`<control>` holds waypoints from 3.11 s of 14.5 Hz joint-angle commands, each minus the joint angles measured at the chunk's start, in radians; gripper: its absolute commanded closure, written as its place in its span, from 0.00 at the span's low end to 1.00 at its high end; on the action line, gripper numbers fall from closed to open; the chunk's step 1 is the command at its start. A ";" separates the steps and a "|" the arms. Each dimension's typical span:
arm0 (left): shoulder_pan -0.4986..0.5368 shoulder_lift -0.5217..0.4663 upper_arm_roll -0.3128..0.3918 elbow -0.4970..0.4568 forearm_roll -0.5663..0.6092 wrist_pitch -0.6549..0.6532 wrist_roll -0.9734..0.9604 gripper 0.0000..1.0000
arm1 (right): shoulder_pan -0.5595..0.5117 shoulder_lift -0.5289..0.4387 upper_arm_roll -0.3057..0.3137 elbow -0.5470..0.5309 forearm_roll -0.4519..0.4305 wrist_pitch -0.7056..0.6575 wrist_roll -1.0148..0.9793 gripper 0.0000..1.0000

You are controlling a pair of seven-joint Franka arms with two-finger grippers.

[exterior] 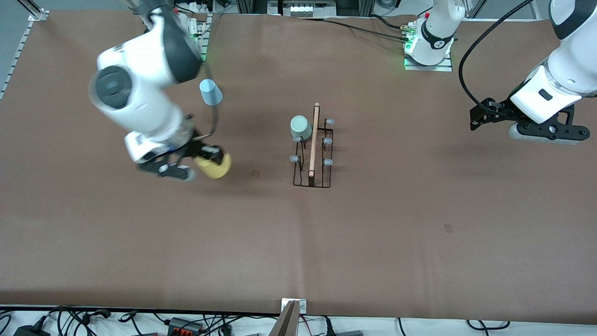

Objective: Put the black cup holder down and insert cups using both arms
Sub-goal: 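Carry the yellow cup with the right gripper onto a rack peg, then open the right gripper and withdraw it from the yellow cup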

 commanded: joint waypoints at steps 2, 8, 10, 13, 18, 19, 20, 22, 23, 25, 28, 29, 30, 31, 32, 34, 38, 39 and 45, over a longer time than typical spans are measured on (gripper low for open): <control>0.010 0.008 0.008 0.022 -0.019 -0.024 0.014 0.00 | 0.119 0.079 -0.006 0.043 0.006 0.076 0.202 0.90; 0.033 0.009 0.008 0.059 -0.022 -0.082 0.018 0.00 | 0.211 0.166 -0.006 0.044 -0.010 0.195 0.317 0.89; 0.036 0.012 0.009 0.057 -0.022 -0.079 0.015 0.00 | 0.227 0.191 -0.006 0.046 -0.010 0.247 0.328 0.89; 0.042 0.031 0.009 0.060 -0.023 -0.067 0.014 0.00 | 0.231 0.208 -0.006 0.046 -0.010 0.284 0.331 0.89; 0.043 0.042 0.008 0.074 -0.020 -0.076 0.014 0.00 | 0.261 0.249 -0.006 0.046 -0.010 0.343 0.333 0.08; 0.040 0.040 0.008 0.079 -0.020 -0.076 0.014 0.00 | 0.261 0.249 -0.006 0.044 -0.010 0.343 0.330 0.00; 0.039 0.040 -0.003 0.086 -0.020 -0.076 0.014 0.00 | 0.261 0.249 -0.006 0.046 -0.011 0.341 0.328 0.00; 0.039 0.037 -0.004 0.086 -0.020 -0.076 0.014 0.00 | 0.250 0.242 -0.006 0.046 -0.010 0.335 0.314 0.00; 0.040 0.034 -0.003 0.085 -0.020 -0.078 0.014 0.00 | 0.242 0.233 -0.007 0.046 -0.010 0.332 0.307 0.00; 0.037 0.034 -0.007 0.088 -0.019 -0.078 0.012 0.00 | 0.197 0.187 -0.007 0.037 -0.011 0.305 0.291 0.00; 0.031 0.026 -0.011 0.090 -0.017 -0.104 0.015 0.00 | 0.088 0.073 -0.007 0.031 -0.010 0.116 0.141 0.00; 0.033 0.025 -0.009 0.103 -0.019 -0.131 0.015 0.00 | 0.030 0.029 -0.007 0.023 -0.010 0.055 0.062 0.00; 0.030 0.029 -0.009 0.109 -0.016 -0.154 0.014 0.00 | -0.029 -0.011 -0.006 0.012 -0.008 0.006 -0.022 0.00; 0.030 0.034 -0.009 0.109 -0.016 -0.154 0.014 0.00 | -0.085 -0.051 -0.007 0.003 -0.007 -0.042 -0.105 0.00; 0.030 0.038 -0.008 0.109 -0.016 -0.153 0.014 0.00 | -0.153 -0.091 -0.007 -0.003 -0.007 -0.079 -0.188 0.00; 0.030 0.040 -0.007 0.106 -0.016 -0.162 0.014 0.00 | -0.273 -0.152 -0.007 -0.005 -0.010 -0.146 -0.314 0.00; 0.028 0.034 -0.009 0.106 -0.016 -0.222 0.017 0.00 | -0.480 -0.228 -0.012 0.003 -0.037 -0.223 -0.474 0.00; 0.028 0.032 -0.009 0.108 -0.016 -0.228 0.017 0.00 | -0.494 -0.244 -0.011 0.005 -0.095 -0.234 -0.489 0.00; 0.034 0.037 -0.006 0.105 -0.017 -0.210 0.017 0.00 | -0.519 -0.297 -0.024 0.037 -0.154 -0.385 -0.499 0.00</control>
